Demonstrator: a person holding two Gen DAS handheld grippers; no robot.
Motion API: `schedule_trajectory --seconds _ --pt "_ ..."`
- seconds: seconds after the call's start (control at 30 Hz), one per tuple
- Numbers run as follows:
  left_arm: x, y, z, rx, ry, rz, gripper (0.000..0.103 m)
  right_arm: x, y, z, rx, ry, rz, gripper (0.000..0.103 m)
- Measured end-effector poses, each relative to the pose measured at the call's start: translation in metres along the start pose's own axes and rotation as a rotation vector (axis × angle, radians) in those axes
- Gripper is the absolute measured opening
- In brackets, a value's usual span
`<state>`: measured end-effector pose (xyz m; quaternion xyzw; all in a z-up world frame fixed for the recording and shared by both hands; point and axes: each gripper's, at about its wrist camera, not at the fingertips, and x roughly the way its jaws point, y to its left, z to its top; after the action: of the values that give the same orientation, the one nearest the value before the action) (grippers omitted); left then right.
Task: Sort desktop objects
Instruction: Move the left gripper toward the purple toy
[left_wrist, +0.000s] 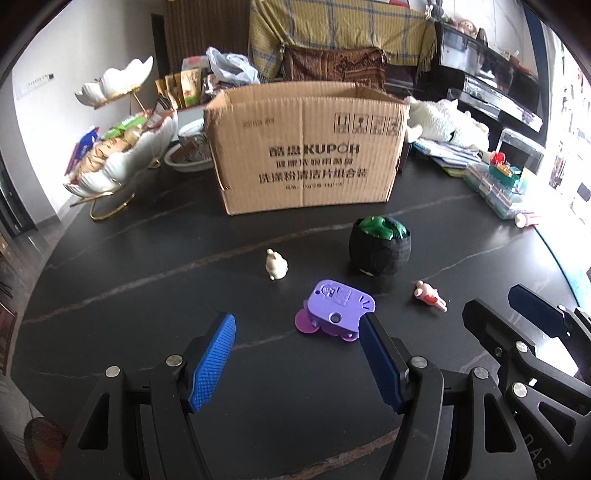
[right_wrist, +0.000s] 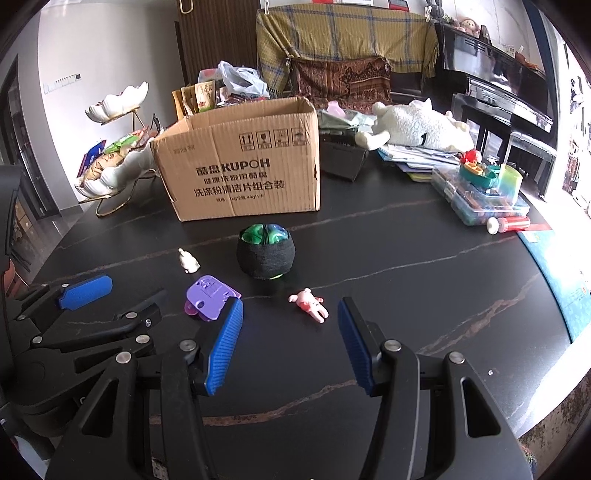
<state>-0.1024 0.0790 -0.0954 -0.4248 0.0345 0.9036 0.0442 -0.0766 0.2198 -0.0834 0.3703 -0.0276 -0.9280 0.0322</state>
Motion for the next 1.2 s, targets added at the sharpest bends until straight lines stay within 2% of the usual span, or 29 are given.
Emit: schedule_trajectory --seconds 0.3,0.5,0.67,0.9,1.2 --pt "0.018 -0.01 0.001 0.023 0.045 -0.052 0.066 0.012 -0.01 -0.004 0.009 0.029 -0.017 0.052" --pt "0.023 -0.019 0.006 0.041 0.016 -0.082 0.066 0.014 -0.017 -0.004 0.012 0.03 -0.036 0.052" --pt "0.037 -0.021 0.009 0.037 0.051 -0.107 0.075 0.02 -0.023 -0.005 0.018 0.038 -0.037 0.052" --pt "0.046 -0.025 0.009 0.056 0.051 -0.069 0.075 0.031 -0.027 -0.008 0.018 0.06 -0.043 0.052" --pt "0.056 -0.028 0.011 0.055 0.073 -0.066 0.075 0.041 -0.032 -0.008 0.026 0.069 -0.05 0.052"
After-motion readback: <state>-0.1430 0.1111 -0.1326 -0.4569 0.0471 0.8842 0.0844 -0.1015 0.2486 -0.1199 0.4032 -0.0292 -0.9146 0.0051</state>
